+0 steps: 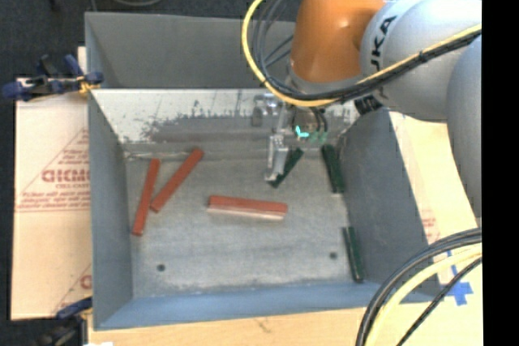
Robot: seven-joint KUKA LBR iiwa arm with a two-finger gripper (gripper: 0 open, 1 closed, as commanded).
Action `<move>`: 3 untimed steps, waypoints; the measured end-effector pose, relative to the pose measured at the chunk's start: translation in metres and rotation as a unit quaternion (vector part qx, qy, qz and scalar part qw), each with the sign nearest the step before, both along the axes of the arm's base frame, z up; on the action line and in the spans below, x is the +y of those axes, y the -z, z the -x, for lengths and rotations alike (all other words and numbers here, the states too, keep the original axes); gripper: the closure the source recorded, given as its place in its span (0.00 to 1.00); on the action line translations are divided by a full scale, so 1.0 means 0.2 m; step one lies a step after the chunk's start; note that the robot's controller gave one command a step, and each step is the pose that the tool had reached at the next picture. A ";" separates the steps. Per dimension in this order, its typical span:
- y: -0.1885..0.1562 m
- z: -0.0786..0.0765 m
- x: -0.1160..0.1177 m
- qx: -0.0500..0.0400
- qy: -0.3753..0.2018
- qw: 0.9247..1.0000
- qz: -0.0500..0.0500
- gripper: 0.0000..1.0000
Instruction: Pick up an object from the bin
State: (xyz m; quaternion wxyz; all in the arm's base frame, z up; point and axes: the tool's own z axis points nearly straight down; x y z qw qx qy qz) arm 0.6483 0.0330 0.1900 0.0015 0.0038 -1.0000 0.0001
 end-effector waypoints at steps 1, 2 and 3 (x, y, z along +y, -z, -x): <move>0.62 0.21 -0.09 0.000 -0.100 0.995 0.000 0.00; 0.59 0.20 -0.09 -0.004 -0.099 0.995 0.000 1.00; -0.11 0.29 0.01 -0.008 -0.127 0.992 0.000 1.00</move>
Offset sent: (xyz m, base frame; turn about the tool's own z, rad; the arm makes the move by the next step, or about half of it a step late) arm -0.0412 -0.0167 -0.1200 -0.2008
